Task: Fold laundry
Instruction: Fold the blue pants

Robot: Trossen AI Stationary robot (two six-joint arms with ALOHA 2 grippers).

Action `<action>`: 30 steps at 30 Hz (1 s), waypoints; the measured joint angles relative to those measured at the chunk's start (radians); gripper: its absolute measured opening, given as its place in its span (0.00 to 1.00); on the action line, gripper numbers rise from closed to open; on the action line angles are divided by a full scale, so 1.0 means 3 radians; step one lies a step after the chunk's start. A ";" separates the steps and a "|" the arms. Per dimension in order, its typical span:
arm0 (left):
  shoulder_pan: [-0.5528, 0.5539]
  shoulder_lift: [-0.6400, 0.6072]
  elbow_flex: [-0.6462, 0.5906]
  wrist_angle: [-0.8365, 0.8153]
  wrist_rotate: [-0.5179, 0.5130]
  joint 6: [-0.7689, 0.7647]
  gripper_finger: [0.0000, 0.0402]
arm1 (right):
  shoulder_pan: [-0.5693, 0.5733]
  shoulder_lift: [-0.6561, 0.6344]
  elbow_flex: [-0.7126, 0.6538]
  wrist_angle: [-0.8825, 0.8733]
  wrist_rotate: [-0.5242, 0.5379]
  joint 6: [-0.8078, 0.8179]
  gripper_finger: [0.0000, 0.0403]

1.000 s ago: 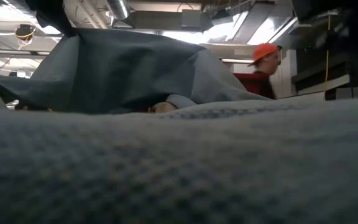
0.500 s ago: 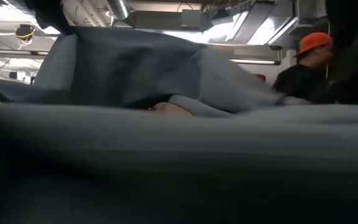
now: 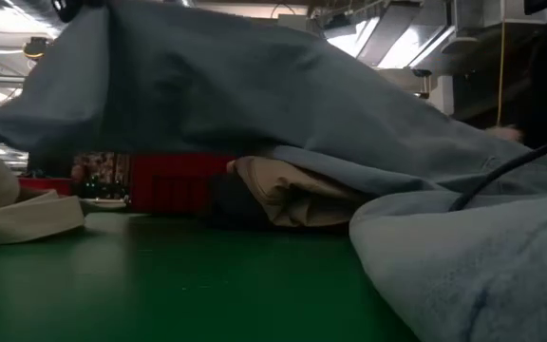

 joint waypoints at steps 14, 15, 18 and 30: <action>0.0000 0.0007 0.0173 -0.0001 0.0035 -0.0022 0.00 | 0.0000 -0.0414 0.0957 -0.0251 0.1081 0.0030 0.39; 0.0000 0.0009 0.0173 0.0000 0.0035 -0.0022 0.00 | 0.0000 -0.0414 0.1055 -0.0246 0.1192 -0.0028 0.39; 0.0000 0.0010 0.0173 0.0000 0.0035 -0.0022 0.00 | 0.0000 -0.0414 0.1363 -0.0224 0.1709 -0.0247 0.39; 0.0000 0.0011 0.0173 0.0001 0.0034 -0.0023 0.00 | -0.0560 -0.0420 0.2095 0.0845 0.4025 -0.1571 0.39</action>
